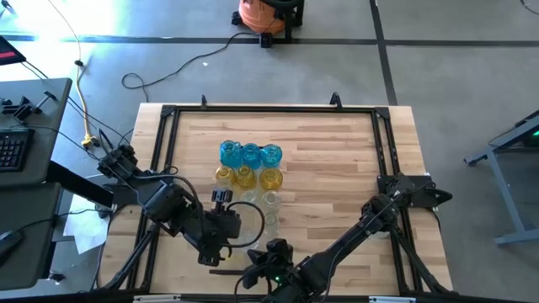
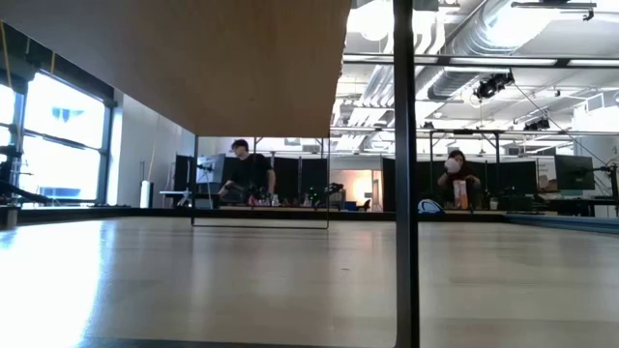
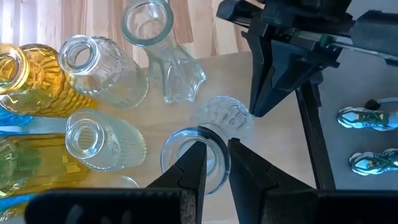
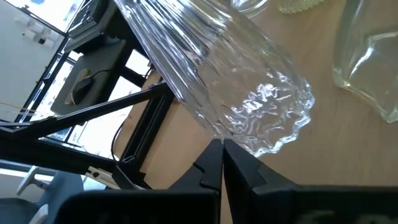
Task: Sort vases onto shelf
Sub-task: Put the left transparent vase on the shelf to align with the other transparent vases
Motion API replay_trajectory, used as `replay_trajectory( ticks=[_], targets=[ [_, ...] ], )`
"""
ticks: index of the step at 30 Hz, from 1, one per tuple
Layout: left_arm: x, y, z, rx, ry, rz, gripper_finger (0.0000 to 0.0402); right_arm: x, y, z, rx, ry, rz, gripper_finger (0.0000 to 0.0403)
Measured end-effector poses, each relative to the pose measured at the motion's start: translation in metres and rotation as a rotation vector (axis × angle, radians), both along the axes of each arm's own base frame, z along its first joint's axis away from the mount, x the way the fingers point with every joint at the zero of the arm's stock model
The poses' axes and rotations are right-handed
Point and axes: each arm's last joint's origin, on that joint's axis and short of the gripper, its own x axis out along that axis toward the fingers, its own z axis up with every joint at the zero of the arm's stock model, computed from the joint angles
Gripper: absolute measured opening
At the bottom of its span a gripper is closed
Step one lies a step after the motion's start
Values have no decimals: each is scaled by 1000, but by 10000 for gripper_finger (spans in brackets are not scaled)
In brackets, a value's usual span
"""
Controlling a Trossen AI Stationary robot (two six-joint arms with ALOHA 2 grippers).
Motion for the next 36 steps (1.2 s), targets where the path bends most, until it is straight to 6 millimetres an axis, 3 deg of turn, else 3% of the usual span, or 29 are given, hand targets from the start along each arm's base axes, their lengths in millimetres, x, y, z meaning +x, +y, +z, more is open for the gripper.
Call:
replay_trajectory(
  ticks=[4, 14, 36],
  targets=[
    [1, -1, 2, -22, -13, -6, 47, 1, -1, 0, 5, 4, 2, 0],
    [-4, 2, 30, -94, -80, -38, 47, 1, -1, 1, 15, 3, 7, 0],
    [-2, 7, 17, -100, 76, -32, 47, 2, 1, 2, 29, -20, 8, 0]
  ],
)
